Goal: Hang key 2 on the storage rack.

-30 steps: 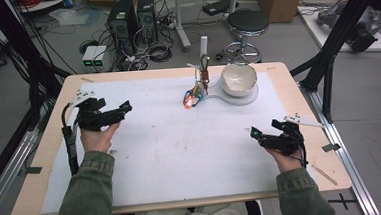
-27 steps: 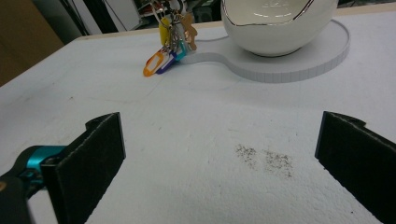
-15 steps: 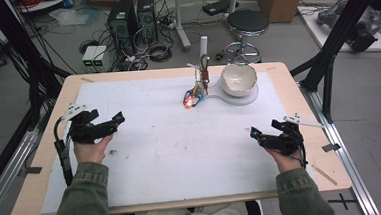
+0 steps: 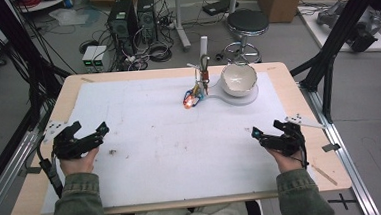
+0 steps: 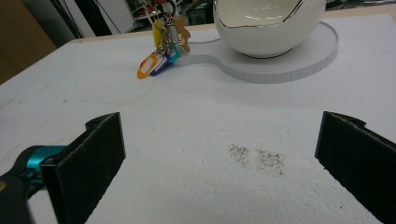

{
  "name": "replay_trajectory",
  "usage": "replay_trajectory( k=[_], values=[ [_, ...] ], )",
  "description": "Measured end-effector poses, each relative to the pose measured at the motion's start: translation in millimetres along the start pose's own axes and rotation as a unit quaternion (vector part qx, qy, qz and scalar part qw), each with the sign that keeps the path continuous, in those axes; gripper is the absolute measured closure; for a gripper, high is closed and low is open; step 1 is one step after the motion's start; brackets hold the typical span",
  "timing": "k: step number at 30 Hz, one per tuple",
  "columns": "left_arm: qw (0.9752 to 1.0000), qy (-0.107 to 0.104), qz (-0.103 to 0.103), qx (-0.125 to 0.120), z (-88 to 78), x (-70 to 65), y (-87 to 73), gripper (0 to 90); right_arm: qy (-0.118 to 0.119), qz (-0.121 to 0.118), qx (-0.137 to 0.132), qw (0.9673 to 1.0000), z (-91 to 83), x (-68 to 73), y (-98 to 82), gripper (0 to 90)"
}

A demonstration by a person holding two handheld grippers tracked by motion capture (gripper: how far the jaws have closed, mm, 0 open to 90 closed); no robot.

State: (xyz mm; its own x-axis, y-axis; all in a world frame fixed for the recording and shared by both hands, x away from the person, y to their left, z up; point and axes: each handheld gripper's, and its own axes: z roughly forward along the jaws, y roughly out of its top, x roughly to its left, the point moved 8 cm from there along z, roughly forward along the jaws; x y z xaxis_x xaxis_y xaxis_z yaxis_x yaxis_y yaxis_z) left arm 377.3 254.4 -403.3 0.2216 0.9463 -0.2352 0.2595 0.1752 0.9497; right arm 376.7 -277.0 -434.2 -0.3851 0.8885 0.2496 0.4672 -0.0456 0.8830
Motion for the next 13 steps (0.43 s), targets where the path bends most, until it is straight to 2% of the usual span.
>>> replay_trajectory(
  k=[4, 7, 13],
  values=[
    [1.0000, 0.006, 0.003, 0.002, -2.8, 1.9, -2.9, 1.6, -0.003, 0.001, -0.001, 1.0000, -0.8, -1.8, -0.5, 0.6],
    [0.9998, 0.012, 0.013, 0.004, -6.3, 2.5, -5.7, 1.6, -0.005, 0.004, -0.002, 1.0000, -1.3, -2.9, -0.9, 0.6],
    [0.9996, 0.020, 0.019, 0.002, -4.4, 5.1, -7.9, 1.6, -0.007, -0.001, 0.002, 1.0000, 0.6, -4.1, -3.1, 0.6]
  ],
)
